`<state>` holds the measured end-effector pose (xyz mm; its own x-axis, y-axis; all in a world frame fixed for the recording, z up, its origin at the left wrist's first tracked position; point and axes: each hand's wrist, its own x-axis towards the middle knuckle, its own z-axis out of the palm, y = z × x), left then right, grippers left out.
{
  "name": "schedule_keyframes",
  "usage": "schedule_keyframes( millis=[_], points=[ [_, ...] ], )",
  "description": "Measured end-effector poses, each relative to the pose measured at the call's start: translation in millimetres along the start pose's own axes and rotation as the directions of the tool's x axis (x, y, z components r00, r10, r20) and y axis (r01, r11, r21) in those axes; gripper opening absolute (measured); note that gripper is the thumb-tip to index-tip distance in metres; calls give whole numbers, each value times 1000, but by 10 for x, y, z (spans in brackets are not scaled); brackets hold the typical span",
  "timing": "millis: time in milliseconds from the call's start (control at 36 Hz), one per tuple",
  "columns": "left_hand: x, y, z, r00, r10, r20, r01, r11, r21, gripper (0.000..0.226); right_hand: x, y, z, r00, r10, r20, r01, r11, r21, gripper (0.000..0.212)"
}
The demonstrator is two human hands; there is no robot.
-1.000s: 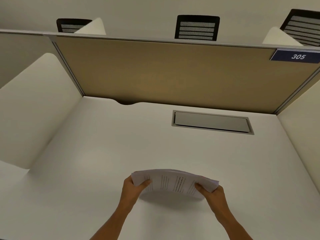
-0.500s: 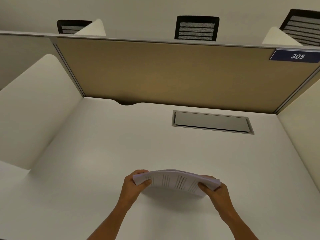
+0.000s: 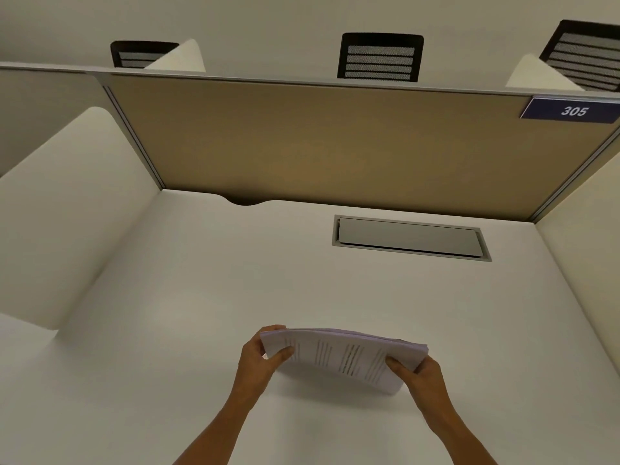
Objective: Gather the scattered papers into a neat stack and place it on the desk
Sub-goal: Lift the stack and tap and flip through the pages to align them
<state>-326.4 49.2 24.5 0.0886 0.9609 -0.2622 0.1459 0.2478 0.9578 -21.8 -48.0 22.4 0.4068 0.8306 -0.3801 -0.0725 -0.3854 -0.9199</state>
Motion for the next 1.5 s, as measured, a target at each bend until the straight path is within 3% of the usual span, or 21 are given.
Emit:
schedule_keyframes(
  millis=[83, 250, 389, 500, 667, 806, 1000, 1194, 1389, 1500],
  points=[
    [-20, 0, 6, 1000, -14, -22, 14, 1000, 4, 35, -2, 9, 14, 1000, 8, -5, -8, 1000, 7, 27],
    [-15, 56, 22, 999, 32, -26, -31, 999, 33, 30, 4, -8, 14, 999, 3, -40, -2, 1000, 19, 12],
    [-10, 107, -5, 998, 64, -22, -63, 998, 29, 30, 12, -50, -11, 999, -37, -35, 38, 999, 21, 16],
    [-22, 64, -32, 999, 41, 14, -41, 998, 48, 25, 24, -61, -5, 999, -43, 19, 43, 999, 31, 32],
    [1, 80, -29, 999, 40, 0, -40, 997, 71, 32, 48, -72, 2, 999, -23, -25, 23, 1000, -12, 17],
    [18, 137, -52, 998, 61, -14, -60, 997, 55, 32, 56, -78, -29, 999, -35, -33, 35, 999, -5, 19],
    [-9, 25, -27, 999, 0, 38, -3, 996, 85, 31, 40, 44, -24, 1000, 24, -11, -24, 998, -60, 15],
    [37, 61, -31, 999, 31, 6, -32, 994, 101, 40, 31, -30, -53, 1000, 13, -29, -16, 996, -92, 12],
    [3, 19, 33, 994, 25, 103, -41, 987, 154, 40, 20, 42, -80, 997, 64, 30, -60, 989, -137, 17],
    [16, -44, 70, 998, -38, 54, 31, 992, 126, 35, 48, 48, -79, 997, 76, 33, -68, 978, -197, 10]
  ],
)
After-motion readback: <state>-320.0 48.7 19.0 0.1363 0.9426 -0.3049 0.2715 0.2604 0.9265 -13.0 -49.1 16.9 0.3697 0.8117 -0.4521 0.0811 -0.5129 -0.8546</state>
